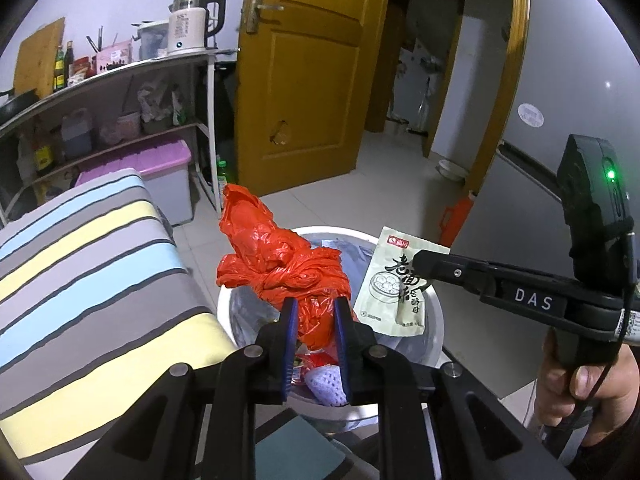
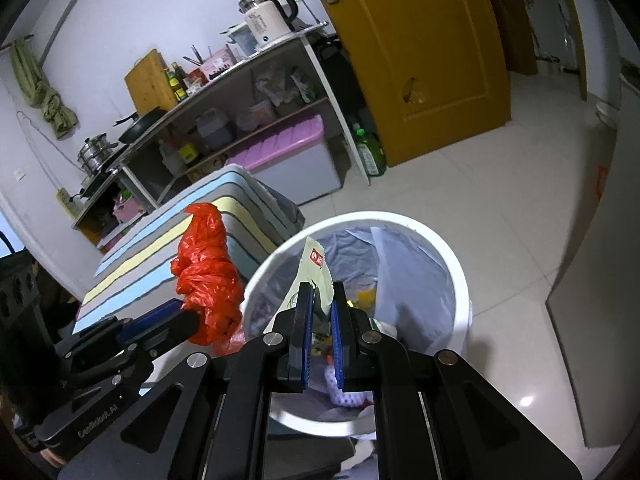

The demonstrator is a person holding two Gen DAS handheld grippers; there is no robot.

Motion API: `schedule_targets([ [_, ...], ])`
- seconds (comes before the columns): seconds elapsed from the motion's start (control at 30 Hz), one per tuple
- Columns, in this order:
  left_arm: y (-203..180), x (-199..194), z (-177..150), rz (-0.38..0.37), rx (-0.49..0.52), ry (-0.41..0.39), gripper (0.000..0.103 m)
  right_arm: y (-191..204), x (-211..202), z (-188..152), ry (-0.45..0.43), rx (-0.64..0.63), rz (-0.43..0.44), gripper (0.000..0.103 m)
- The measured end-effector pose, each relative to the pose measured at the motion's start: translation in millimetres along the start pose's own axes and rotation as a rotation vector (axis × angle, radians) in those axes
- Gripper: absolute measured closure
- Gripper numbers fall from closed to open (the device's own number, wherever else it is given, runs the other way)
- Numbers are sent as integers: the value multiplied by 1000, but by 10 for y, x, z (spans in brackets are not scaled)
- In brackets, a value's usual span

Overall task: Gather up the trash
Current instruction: 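Carry the red bag and packet over the bin and open both tools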

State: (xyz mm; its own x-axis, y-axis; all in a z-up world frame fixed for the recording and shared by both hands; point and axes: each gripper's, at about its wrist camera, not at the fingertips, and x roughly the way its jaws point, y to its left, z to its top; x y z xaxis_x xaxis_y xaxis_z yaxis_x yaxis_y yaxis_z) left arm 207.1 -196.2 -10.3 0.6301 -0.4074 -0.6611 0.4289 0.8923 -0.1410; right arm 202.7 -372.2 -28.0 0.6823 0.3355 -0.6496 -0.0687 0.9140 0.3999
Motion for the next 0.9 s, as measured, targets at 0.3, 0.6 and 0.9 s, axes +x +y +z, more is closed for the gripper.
schedule_targets([
  [0.3, 65, 152, -8, -13, -13, 13, 84, -37, 195, -3, 43, 5, -25, 89],
  [0.6, 126, 20, -23, -6, -34, -6, 84, 95, 118, 1, 21, -42, -47, 84],
  [0.9, 139, -371, -124, 24, -50, -54, 84, 410, -137, -126, -13, -121, -45, 84],
])
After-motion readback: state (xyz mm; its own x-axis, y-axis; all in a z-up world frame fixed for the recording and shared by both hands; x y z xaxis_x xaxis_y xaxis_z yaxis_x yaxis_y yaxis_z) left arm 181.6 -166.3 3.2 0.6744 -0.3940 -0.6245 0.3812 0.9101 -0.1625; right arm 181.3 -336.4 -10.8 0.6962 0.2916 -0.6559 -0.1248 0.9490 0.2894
